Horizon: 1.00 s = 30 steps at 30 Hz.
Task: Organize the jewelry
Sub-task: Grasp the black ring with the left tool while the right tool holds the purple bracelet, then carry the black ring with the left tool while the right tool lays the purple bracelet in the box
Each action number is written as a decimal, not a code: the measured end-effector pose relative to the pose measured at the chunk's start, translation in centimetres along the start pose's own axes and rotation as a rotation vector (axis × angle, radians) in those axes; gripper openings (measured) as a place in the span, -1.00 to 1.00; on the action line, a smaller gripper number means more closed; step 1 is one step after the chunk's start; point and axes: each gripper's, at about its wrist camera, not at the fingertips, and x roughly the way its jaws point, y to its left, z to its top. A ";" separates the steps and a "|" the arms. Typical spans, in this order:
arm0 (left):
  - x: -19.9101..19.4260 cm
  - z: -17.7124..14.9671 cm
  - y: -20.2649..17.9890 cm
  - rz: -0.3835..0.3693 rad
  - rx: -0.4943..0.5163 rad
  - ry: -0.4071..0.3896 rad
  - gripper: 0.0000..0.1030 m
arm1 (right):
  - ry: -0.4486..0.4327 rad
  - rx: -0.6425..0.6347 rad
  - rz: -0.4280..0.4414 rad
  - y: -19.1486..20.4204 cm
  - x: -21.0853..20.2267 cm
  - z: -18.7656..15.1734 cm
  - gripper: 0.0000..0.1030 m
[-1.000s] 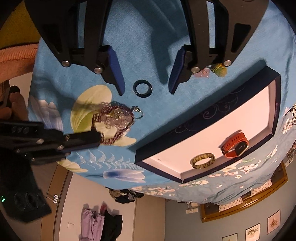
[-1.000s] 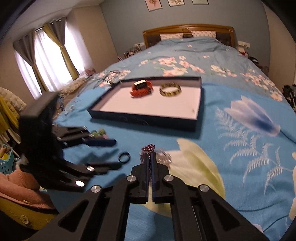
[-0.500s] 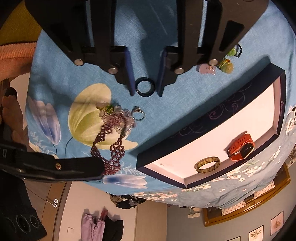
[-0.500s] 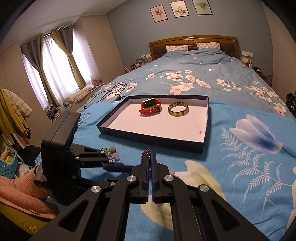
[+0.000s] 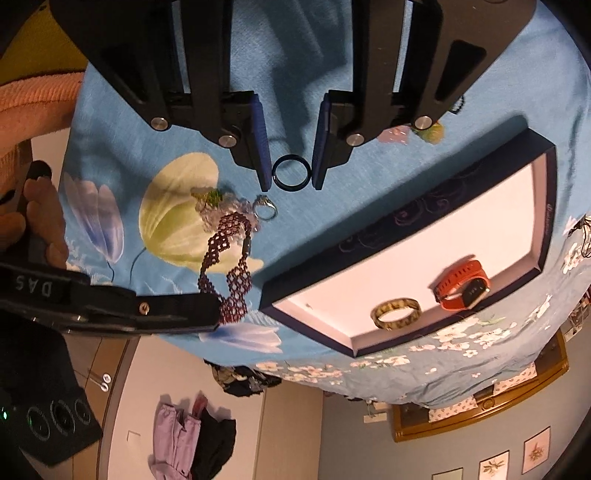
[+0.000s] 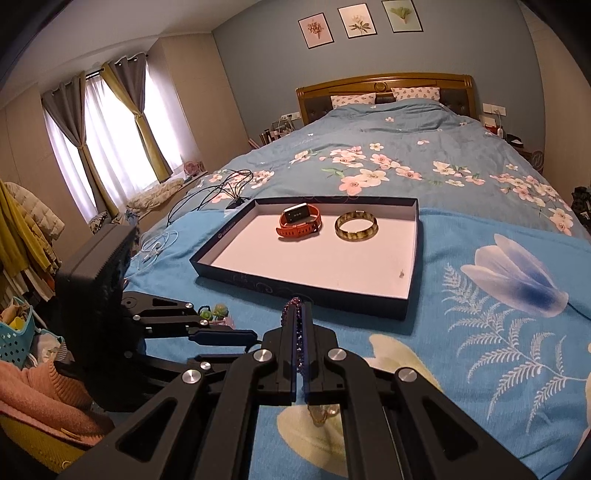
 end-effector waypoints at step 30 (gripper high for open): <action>-4.0 4.1 7.0 0.175 -0.080 -0.142 -0.56 | -0.066 0.004 -0.003 -0.6 3.2 5.7 -0.98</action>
